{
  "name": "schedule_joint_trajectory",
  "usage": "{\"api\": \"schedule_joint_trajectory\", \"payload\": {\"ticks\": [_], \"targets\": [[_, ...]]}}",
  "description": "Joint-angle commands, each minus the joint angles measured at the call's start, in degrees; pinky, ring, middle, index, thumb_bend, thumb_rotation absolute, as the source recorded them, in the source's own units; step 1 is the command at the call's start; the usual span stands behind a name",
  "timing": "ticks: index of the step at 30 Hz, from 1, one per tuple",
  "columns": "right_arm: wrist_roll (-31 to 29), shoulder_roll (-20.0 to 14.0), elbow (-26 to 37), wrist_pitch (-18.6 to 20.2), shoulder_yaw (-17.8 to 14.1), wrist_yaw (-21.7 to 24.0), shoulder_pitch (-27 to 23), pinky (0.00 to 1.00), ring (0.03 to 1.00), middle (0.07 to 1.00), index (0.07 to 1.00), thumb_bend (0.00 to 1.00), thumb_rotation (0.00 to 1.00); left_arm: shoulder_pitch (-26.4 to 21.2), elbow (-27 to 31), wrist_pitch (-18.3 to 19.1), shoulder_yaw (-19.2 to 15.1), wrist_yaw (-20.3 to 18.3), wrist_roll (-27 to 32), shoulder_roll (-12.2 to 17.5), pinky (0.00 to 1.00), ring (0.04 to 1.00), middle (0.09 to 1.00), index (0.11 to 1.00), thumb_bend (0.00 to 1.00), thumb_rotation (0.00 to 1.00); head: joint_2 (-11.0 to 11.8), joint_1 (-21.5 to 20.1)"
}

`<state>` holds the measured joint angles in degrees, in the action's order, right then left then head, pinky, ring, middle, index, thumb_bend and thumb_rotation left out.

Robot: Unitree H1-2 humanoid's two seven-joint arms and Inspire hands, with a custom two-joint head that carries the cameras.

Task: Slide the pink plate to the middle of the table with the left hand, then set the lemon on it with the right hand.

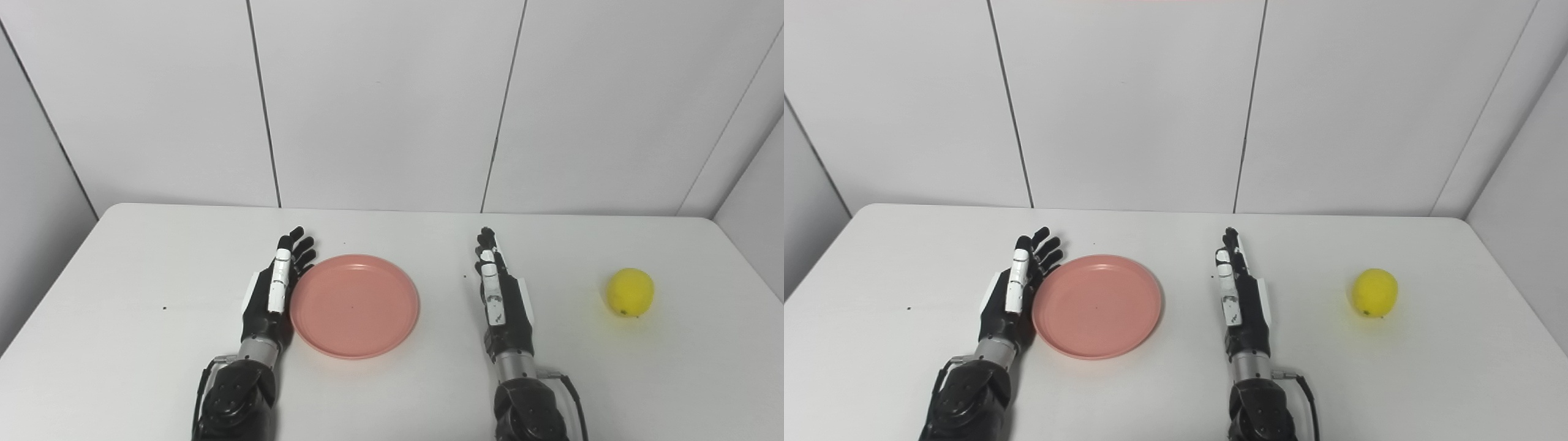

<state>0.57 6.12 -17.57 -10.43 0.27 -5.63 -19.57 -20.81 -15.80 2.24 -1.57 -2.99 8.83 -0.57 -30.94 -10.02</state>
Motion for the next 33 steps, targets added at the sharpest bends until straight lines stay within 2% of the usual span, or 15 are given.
{"api": "schedule_joint_trajectory", "payload": {"ticks": [1,8,17,22,27,33], "targets": [[-0.2,0.7,-0.3,-1.8,0.3,0.4,0.0,1.00,0.993,0.972,0.967,0.67,1.00,-0.1,0.8,0.0,0.2,-0.1,-0.3,-0.4,0.93,0.932,0.926,0.917,0.60,1.00,-0.1,0.0],[0.2,0.6,0.6,-0.7,0.6,0.2,0.4,1.00,0.989,0.965,0.959,0.70,1.00,0.2,0.0,-2.8,1.3,-0.3,-0.8,-2.1,0.94,0.947,0.944,0.935,0.60,1.00,-0.3,-0.1],[0.3,0.5,1.4,-0.5,1.0,0.2,0.9,1.00,0.981,0.962,0.955,0.69,1.00,0.6,-1.3,-5.6,2.1,-0.7,-1.1,-3.1,0.94,0.951,0.950,0.948,0.60,1.00,-0.2,-0.2],[0.2,0.4,2.3,0.0,1.2,0.4,1.2,1.00,0.989,0.965,0.960,0.69,1.00,1.2,-1.2,-6.6,1.9,0.6,-1.5,-4.6,0.89,0.908,0.906,0.897,0.59,1.00,-0.6,0.0],[0.4,0.2,2.8,0.7,1.3,0.4,1.2,1.00,0.990,0.968,0.965,0.69,1.00,1.7,-0.5,-6.1,2.3,0.5,-1.6,-5.5,0.88,0.895,0.893,0.879,0.57,1.00,-0.9,0.2],[0.2,0.1,3.0,1.1,1.3,0.5,1.3,1.00,0.989,0.963,0.962,0.71,1.00,1.8,0.1,-4.5,4.1,-1.7,-1.4,-4.5,0.92,0.930,0.929,0.920,0.59,1.00,-0.9,0.1]]}}
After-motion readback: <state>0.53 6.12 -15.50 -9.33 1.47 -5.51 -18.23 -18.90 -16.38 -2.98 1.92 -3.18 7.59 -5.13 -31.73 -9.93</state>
